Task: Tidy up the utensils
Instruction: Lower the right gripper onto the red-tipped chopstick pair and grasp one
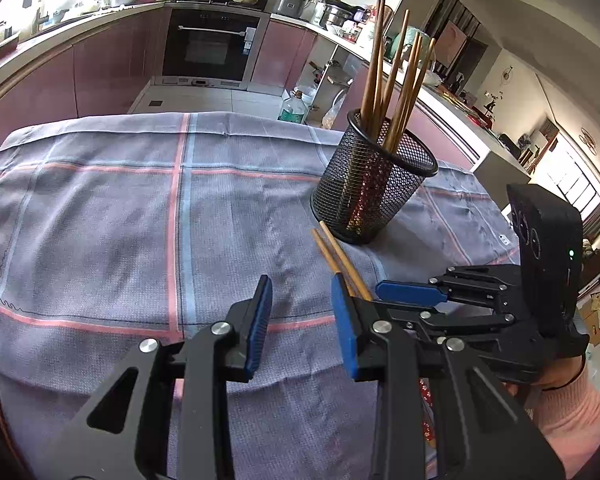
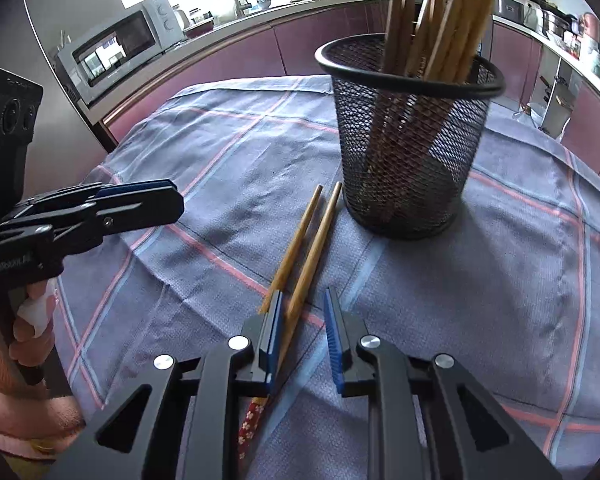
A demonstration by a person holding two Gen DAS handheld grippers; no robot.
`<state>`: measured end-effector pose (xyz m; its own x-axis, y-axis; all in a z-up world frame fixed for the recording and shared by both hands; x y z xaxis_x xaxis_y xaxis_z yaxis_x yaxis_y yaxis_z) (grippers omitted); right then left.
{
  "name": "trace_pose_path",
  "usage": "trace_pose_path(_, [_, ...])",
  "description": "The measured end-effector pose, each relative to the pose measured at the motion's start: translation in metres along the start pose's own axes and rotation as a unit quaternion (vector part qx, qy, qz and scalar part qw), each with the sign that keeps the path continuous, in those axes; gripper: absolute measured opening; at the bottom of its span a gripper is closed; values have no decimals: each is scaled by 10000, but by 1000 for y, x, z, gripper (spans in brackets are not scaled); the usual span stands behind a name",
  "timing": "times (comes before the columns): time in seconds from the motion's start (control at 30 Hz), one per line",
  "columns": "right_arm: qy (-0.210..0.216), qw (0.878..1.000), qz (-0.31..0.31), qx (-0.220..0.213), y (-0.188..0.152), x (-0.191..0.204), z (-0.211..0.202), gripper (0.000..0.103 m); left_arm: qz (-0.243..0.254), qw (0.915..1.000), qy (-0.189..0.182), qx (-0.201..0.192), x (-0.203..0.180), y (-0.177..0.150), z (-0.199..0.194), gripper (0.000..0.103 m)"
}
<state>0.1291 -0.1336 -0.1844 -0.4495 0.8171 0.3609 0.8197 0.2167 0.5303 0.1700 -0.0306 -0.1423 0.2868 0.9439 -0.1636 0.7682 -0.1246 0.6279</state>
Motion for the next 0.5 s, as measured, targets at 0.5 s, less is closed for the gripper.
trace_pose_path(0.5, [-96,9999,-60,99,19,-6,15,10,62,10000,-11,24,0,-9,-4,30])
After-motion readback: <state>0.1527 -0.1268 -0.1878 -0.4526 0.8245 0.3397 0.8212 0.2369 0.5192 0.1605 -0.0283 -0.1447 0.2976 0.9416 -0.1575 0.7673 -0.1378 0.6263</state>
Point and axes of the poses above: each gripper's, at about its wrist camera, not at the fingertips, and z roughly the way its jaws point, x to its left, y to its top, the point moved 9 cm from there along z, roughly the way its jaws point, and after that the axes turned 12 degrees about y, right-handed, at the moved point
